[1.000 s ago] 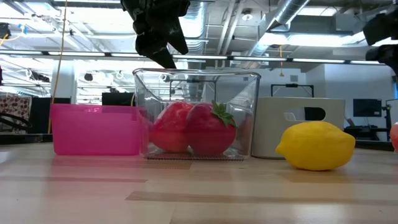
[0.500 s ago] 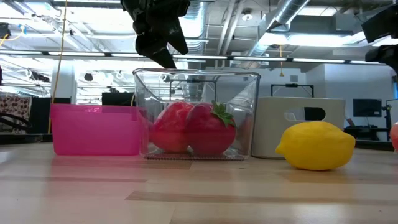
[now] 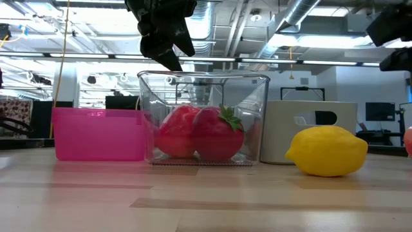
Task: Sort produce into baskets
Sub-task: Put the orange tomato into the transparent bin
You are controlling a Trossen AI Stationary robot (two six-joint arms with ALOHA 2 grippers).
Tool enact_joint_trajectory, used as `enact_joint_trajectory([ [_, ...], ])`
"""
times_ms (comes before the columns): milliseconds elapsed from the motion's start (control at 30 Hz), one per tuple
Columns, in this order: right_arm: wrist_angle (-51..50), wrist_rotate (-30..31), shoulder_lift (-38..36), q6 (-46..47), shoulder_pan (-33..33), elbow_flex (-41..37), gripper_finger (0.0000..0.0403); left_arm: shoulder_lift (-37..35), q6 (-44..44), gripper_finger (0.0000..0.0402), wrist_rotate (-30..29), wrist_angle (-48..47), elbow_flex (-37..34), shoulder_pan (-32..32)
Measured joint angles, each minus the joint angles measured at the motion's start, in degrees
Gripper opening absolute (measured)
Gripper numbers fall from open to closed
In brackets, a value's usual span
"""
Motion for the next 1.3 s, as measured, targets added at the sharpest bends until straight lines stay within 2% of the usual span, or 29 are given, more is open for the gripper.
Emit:
enact_joint_trajectory([
  [200, 4.04, -0.24, 0.00, -1.35, -0.13, 0.00, 0.0287, 0.00, 0.00, 0.0394, 0.00, 0.00, 0.00, 0.00],
  [1167, 5.97, 1.42, 0.00, -1.27, -0.13, 0.00, 0.0287, 0.00, -1.37, 0.0394, -0.39, -0.22, 0.00, 0.00],
  [1300, 5.88, 1.42, 0.00, 1.98, -0.13, 0.00, 0.0287, 0.00, -1.35, 0.0394, -0.39, -0.22, 0.00, 0.00],
])
